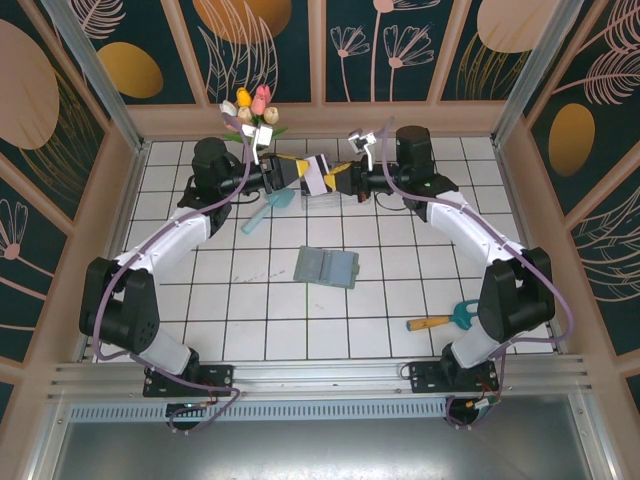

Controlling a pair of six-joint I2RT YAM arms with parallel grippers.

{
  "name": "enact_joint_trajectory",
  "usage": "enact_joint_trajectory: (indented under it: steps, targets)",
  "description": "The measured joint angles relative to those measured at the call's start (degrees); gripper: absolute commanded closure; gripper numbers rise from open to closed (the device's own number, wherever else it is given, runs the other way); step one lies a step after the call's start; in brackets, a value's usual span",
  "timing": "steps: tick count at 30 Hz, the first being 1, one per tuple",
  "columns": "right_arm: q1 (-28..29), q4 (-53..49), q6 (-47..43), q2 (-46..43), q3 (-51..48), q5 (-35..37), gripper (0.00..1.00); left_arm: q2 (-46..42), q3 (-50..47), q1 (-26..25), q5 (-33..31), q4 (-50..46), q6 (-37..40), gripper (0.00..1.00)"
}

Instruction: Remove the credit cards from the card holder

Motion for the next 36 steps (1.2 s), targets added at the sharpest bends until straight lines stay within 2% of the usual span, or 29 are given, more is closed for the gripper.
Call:
enact_joint_trajectory:
  steps: [3, 5, 7, 12, 18, 23, 25, 31, 36]
  targets:
    - [-0.2, 0.1, 0.7, 0.2, 0.1, -0.4, 1.00, 0.8, 0.5, 0.0, 0.6, 0.3, -0.5, 0.88]
    - [-0.4, 0.1, 1.5, 0.3, 0.2, -0.4, 0.93, 1.5, 1.2, 0.1, 1.0, 0.5, -0.9, 1.00]
    - [-0.6, 0.7, 2.9, 0.5, 0.3, -0.3, 0.86, 2.0, 1.7, 0.2, 1.3, 0.8, -1.3, 1.00]
    - [-1.8, 8.5, 14.5, 0.4, -1.6, 0.9, 0.54, 2.3, 2.3, 0.1, 0.6, 1.4, -3.5, 1.00]
    - [-1.8, 22.7, 31.3, -2.6, -11.6, 9.4, 0.39, 1.9, 1.7, 0.0, -4.1, 5.4, -10.7, 1.00]
    - [0.6, 31.8, 41.4, -3.8, -16.3, 15.0, 0.39, -1.0, -1.3, 0.0, -9.2, 8.7, -16.1, 1.00]
    - [2.3, 34.5, 43.6, -3.8, -16.4, 16.3, 0.42, -2.0, -2.0, 0.0, -10.6, 9.9, -17.7, 1.00]
    - [5.1, 41.4, 48.2, -3.9, -16.4, 18.1, 0.61, -4.0, -3.0, 0.0, -13.0, 12.6, -20.9, 1.00]
    - [5.2, 46.0, 50.4, -3.9, -16.4, 18.4, 0.70, -4.5, -4.3, 0.0, -13.9, 14.7, -23.3, 1.00]
